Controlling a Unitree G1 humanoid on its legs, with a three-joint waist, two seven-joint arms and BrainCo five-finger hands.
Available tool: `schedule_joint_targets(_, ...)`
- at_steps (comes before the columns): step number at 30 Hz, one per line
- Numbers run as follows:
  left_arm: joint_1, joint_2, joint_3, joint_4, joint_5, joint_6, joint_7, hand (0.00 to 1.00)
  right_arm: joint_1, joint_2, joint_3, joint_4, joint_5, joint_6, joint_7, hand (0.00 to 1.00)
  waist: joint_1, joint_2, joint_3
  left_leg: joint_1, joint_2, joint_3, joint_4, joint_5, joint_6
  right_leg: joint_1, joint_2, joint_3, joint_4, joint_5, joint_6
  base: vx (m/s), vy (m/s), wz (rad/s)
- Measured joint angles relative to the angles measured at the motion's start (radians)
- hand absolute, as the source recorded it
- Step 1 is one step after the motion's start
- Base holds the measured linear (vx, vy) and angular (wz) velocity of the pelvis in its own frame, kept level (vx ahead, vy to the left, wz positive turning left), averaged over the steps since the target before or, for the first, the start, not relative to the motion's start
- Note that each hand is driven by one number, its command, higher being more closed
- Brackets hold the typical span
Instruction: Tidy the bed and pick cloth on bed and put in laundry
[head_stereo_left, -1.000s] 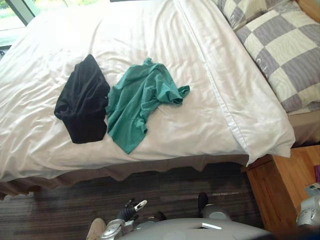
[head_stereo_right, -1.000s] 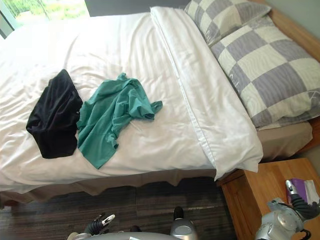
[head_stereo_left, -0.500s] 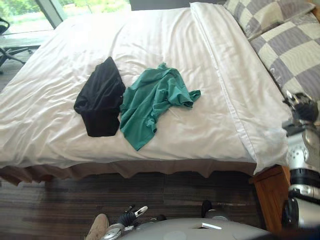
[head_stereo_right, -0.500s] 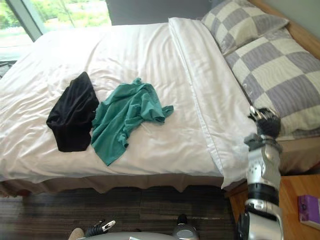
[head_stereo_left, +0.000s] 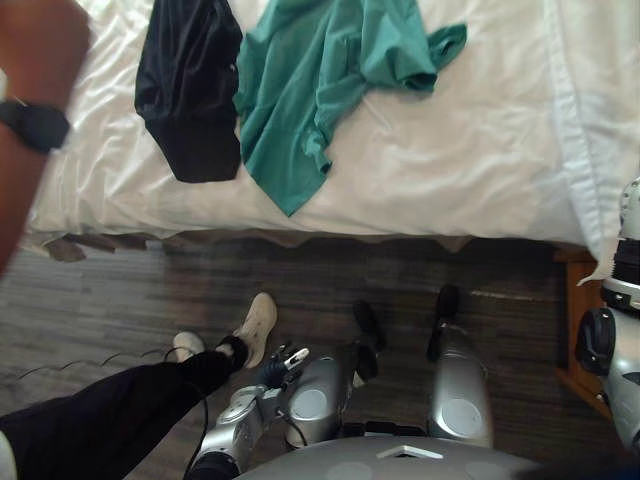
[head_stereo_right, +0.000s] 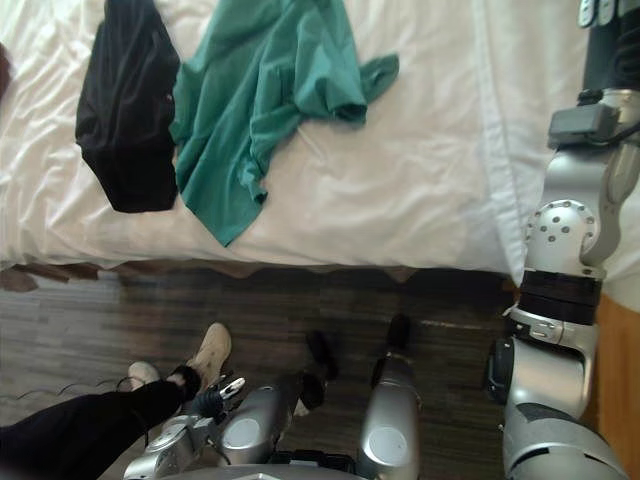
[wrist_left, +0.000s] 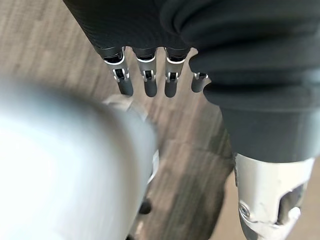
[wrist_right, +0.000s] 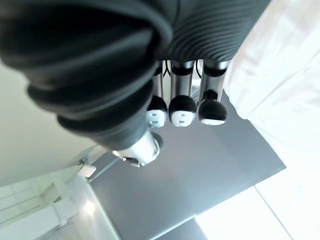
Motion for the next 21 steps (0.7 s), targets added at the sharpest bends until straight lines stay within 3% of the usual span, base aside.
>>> schedule_joint_targets(3,-0.005,0.008,-0.026,-0.052,-0.040,0.011,0.008,0.00,0.021,-0.027,-0.001,0.004,0.028,-0.020,-0.010,1.00,-0.005,0.026,0.017,-0.112,0.006,0.012,0.138,-0.055,0.006,-0.136,-0.040,0.037,0.145,-0.056,-0.005,-0.04,-0.055,0.04)
schedule_joint_targets(6,-0.014,0.018,-0.042,-0.061,-0.057,0.016,0.025,0.00,0.083,-0.032,-0.019,0.059,0.091,-0.048,0.008,1.00,-0.005,0.026,0.017,-0.182,0.033,0.030,0.240,-0.101,0.008,-0.214,-0.046,0.055,0.226,-0.087,-0.013,-0.03,-0.022,-0.04)
schedule_joint_targets(9,-0.013,0.045,-0.061,-0.079,-0.070,0.009,0.018,0.00,0.160,-0.036,-0.103,0.137,0.199,-0.099,0.094,1.00,-0.012,0.026,0.016,-0.225,0.055,0.035,0.334,-0.154,0.012,-0.260,-0.055,0.069,0.298,-0.129,-0.019,-0.05,-0.007,-0.01)
schedule_joint_targets(14,-0.009,0.058,-0.059,-0.075,-0.067,0.005,-0.004,0.00,0.281,-0.024,-0.159,0.181,0.243,-0.126,0.244,1.00,-0.031,0.026,0.016,-0.225,0.063,0.054,0.358,-0.171,0.019,-0.263,-0.057,0.073,0.309,-0.135,-0.016,-0.01,0.021,-0.05)
schedule_joint_targets(16,-0.006,0.056,-0.045,-0.060,-0.066,-0.005,-0.013,0.00,0.347,0.018,-0.189,0.190,0.242,-0.128,0.338,1.00,-0.035,0.025,0.017,-0.206,0.070,0.064,0.359,-0.178,0.018,-0.245,-0.051,0.079,0.299,-0.131,-0.013,0.04,0.032,-0.14)
schedule_joint_targets(19,0.006,0.038,0.002,-0.032,-0.054,-0.014,-0.028,0.00,0.477,0.150,-0.201,0.201,0.235,-0.126,0.387,1.00,-0.044,0.007,0.030,-0.136,0.090,0.093,0.351,-0.192,0.011,-0.175,-0.031,0.080,0.271,-0.128,-0.011,0.06,0.012,-0.28)
schedule_joint_targets(20,0.009,0.035,0.014,-0.027,-0.049,-0.014,-0.028,0.00,0.507,0.185,-0.199,0.207,0.229,-0.124,0.387,0.00,-0.046,0.001,0.033,-0.119,0.094,0.098,0.350,-0.195,0.009,-0.157,-0.026,0.080,0.265,-0.128,-0.011,0.06,-0.006,-0.34)
schedule_joint_targets(21,0.010,0.025,0.036,-0.014,-0.027,-0.013,-0.030,0.00,0.576,0.249,-0.198,0.236,0.215,-0.108,0.378,0.00,-0.049,-0.006,0.036,-0.093,0.105,0.107,0.346,-0.201,0.003,-0.129,-0.012,0.080,0.248,-0.125,-0.011,0.05,-0.018,-0.36)
